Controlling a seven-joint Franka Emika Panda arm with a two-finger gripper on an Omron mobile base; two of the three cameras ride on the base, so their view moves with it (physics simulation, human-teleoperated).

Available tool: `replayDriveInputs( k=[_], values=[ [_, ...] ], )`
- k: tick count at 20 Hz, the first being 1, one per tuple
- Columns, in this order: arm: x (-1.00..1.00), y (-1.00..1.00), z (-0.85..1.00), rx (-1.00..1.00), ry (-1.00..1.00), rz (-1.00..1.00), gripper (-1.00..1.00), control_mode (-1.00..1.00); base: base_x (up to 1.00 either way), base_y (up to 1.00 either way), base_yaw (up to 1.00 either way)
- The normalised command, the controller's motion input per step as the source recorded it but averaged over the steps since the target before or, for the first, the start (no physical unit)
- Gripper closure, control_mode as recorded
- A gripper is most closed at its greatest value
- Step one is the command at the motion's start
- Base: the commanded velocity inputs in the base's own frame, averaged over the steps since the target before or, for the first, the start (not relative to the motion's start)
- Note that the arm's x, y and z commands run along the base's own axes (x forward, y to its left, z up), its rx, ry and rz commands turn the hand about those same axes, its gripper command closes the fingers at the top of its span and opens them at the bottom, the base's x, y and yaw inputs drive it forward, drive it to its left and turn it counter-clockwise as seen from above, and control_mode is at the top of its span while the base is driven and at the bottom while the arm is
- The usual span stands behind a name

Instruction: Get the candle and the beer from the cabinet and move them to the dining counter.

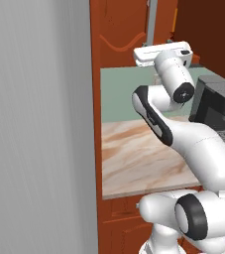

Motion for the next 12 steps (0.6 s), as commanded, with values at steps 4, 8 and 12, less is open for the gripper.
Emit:
replayDriveInputs(
  k=[4,8,12],
  values=[
    [0.14,0.00,0.00,0.00,0.00,0.00,-1.00,-1.00,0.00,0.00,0.00],
    [0.24,0.00,0.00,0.00,0.00,0.00,-1.00,-1.00,0.00,0.00,0.00],
    [0.26,0.00,0.01,0.00,0.02,0.00,-1.00,-1.00,0.00,0.00,0.00]
  ],
)
